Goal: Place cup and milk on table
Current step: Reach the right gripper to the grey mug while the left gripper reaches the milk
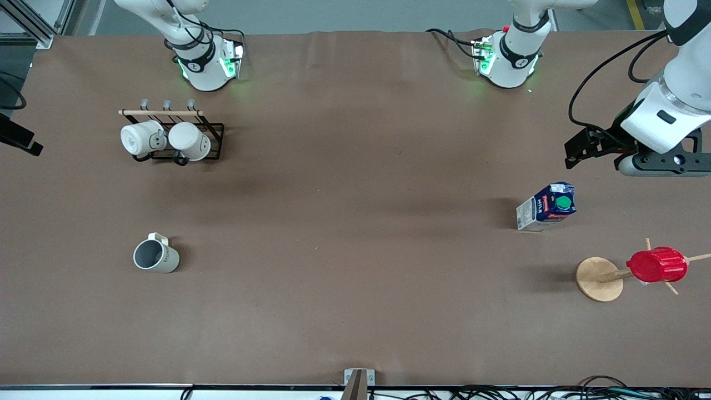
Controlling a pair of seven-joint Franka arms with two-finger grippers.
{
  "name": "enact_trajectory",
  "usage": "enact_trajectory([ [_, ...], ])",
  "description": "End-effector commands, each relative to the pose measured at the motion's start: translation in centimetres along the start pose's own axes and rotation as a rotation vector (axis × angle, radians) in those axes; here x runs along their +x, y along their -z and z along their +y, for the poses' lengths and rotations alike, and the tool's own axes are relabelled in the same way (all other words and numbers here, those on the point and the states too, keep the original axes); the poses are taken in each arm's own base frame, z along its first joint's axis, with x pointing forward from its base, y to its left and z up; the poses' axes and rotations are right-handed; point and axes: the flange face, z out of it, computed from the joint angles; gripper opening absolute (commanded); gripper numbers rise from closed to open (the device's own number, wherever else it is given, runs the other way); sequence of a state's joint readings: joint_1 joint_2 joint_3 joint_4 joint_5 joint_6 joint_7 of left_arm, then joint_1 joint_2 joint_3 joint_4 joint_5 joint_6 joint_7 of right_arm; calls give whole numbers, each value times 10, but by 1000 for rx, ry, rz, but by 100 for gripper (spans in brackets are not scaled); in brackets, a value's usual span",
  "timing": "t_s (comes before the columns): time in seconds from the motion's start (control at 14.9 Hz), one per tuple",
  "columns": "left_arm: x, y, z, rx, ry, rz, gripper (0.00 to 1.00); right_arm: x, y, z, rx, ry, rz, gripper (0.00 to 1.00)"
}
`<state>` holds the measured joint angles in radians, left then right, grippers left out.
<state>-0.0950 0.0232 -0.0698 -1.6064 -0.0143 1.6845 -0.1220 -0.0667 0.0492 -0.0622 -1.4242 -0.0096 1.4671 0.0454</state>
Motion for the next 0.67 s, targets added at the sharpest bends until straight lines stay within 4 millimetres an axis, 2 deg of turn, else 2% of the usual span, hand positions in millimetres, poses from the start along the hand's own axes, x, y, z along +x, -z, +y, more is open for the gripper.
enact_trajectory([
  [0.0,1,-1,3,22,6,11,99,-10,3,-1,3,30,0,100],
  [0.6,5,-9,4,21,6,3,99,-8,1,-4,2,39,0,100],
])
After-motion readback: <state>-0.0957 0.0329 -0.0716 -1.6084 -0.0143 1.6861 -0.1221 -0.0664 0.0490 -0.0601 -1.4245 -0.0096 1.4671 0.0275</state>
